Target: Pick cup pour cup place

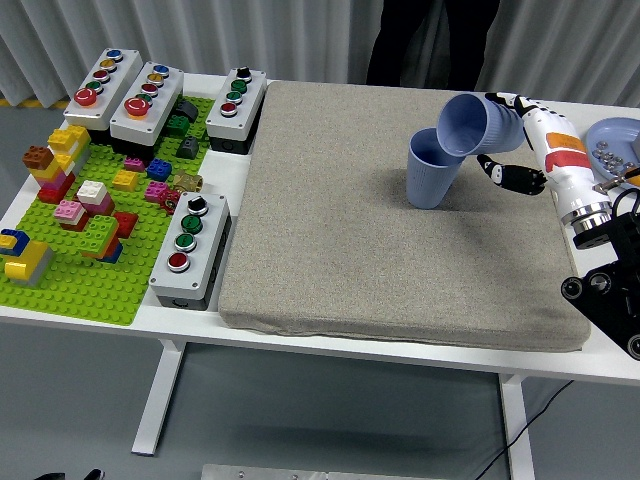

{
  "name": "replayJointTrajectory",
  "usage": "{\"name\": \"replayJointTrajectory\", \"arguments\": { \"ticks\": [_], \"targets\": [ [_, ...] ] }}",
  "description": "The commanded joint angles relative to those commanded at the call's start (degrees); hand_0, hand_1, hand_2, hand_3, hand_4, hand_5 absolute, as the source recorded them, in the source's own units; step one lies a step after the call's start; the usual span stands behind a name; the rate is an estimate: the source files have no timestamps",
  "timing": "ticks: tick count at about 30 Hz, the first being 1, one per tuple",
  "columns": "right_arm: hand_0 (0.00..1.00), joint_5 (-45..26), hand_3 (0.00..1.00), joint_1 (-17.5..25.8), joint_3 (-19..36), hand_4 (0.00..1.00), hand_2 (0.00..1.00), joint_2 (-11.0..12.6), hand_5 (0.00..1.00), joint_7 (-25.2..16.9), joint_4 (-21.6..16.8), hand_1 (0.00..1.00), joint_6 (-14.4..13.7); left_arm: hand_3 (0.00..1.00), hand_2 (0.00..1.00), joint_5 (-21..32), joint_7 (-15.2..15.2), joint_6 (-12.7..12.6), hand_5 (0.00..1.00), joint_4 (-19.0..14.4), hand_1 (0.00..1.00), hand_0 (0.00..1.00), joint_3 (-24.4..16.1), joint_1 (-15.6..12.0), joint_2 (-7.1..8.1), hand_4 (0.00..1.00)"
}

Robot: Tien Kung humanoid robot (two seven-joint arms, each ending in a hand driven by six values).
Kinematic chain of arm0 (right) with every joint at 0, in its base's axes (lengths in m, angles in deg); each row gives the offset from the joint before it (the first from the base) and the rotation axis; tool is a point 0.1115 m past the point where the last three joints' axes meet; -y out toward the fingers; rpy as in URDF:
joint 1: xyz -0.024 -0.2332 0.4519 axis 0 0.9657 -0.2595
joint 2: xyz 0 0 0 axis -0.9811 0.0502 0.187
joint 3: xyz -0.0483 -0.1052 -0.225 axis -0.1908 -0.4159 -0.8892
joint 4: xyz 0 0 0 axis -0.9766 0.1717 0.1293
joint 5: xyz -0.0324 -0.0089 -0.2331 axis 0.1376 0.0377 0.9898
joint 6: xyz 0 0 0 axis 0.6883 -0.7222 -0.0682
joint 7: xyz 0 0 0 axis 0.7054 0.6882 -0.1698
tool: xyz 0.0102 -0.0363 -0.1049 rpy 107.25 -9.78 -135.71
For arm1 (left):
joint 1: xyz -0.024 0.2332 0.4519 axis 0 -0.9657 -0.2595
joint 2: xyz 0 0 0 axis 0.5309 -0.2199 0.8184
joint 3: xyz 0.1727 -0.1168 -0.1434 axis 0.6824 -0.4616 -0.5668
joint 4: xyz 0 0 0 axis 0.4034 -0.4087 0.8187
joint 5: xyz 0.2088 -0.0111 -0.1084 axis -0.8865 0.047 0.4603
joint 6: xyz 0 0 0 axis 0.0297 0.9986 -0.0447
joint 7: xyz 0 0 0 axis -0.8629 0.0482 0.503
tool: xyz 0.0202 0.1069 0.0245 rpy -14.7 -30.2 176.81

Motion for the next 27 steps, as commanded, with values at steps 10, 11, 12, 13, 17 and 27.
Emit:
{"name": "replayJointTrajectory", "arguments": {
  "ticks": [10, 11, 12, 13, 17, 27],
  "targets": [
    [0.753, -0.06, 0.584, -1.55, -0.76, 0.634, 0.532, -0.01, 0.168, -0.01, 1.05, 0.634, 0.09, 0.749, 0.841, 0.18, -0.05, -0.02, 0.945, 0.00, 0.795, 0.776, 0.17, 0.32, 0.06, 0.516],
    [0.753, -0.02, 0.584, -1.66, -0.80, 0.634, 0.532, -0.02, 0.168, -0.03, 1.11, 0.634, 0.06, 0.749, 0.841, 0.20, -0.05, -0.02, 0.945, 0.00, 0.795, 0.776, 0.19, 0.33, 0.06, 0.516],
    [0.754, 0.11, 0.584, -1.78, -0.89, 0.633, 0.532, -0.04, 0.168, -0.04, 1.17, 0.633, -0.02, 0.749, 0.841, 0.18, -0.05, -0.02, 0.946, 0.00, 0.796, 0.778, 0.16, 0.34, 0.07, 0.516],
    [0.754, 0.15, 0.584, -1.83, -0.92, 0.633, 0.532, -0.05, 0.168, -0.04, 1.20, 0.633, -0.02, 0.749, 0.841, 0.18, -0.05, -0.02, 0.946, 0.00, 0.796, 0.778, 0.15, 0.34, 0.07, 0.516],
    [0.754, 0.57, 0.584, -2.34, -1.66, 0.633, 0.532, -0.18, 0.168, -0.03, 1.51, 0.633, -0.02, 0.749, 0.841, 0.26, -0.08, -0.02, 0.946, 0.00, 0.796, 0.778, 0.24, 0.41, 0.08, 0.516],
    [0.753, 0.90, 0.581, -3.47, -3.02, 0.631, 0.533, -0.56, 0.169, -0.39, 2.88, 0.634, -0.02, 0.749, 0.841, 0.34, -0.11, -0.03, 0.948, 0.00, 0.796, 0.777, 0.26, 0.58, 0.07, 0.516]
  ]
}}
